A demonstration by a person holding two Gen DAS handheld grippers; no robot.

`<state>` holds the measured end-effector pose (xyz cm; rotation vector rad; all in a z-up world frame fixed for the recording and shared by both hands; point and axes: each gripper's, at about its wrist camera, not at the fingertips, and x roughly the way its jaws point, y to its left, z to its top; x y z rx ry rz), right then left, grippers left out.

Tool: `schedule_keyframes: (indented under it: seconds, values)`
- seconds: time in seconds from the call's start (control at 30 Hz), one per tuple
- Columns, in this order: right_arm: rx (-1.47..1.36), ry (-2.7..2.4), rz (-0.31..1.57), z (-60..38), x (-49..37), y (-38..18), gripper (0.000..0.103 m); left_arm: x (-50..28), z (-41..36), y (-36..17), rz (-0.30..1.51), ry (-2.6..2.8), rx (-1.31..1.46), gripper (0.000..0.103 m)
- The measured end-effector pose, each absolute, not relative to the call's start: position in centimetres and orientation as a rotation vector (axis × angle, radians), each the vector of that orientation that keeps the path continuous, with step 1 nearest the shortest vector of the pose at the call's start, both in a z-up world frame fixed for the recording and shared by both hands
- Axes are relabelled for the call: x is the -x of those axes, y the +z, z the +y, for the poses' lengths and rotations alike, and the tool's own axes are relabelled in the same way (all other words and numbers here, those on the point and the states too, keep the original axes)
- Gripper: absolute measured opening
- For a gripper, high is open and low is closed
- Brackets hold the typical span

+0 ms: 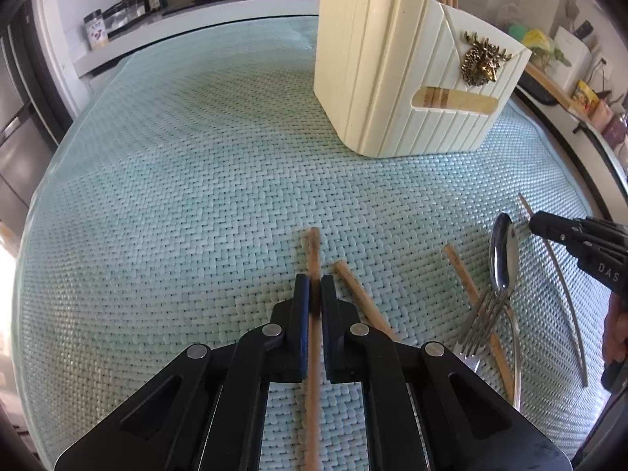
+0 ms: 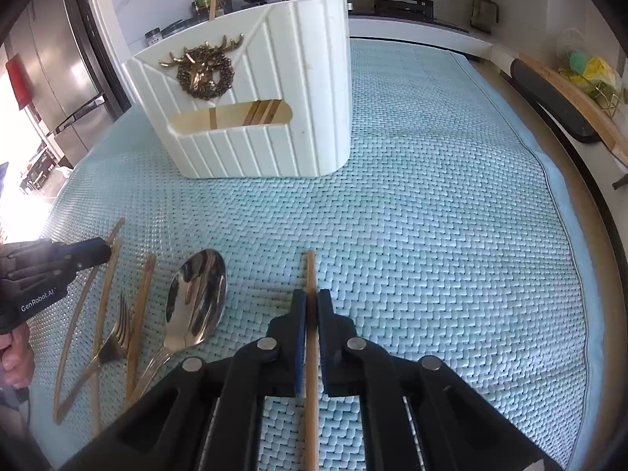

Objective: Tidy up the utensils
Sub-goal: 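Carry both held chopsticks up over the cream holder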

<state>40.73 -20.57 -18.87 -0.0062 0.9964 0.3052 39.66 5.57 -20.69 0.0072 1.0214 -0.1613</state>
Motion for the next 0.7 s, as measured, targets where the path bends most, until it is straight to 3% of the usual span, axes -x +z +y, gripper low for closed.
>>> schedule_keyframes:
  seconds: [0.7]
  values:
    - [-0.080, 0.413, 0.675, -22.6, -31.1, -6.4, 0.006, -29.5, 7.7, -7.6, 0.682, -0.195, 0.110, 0.004]
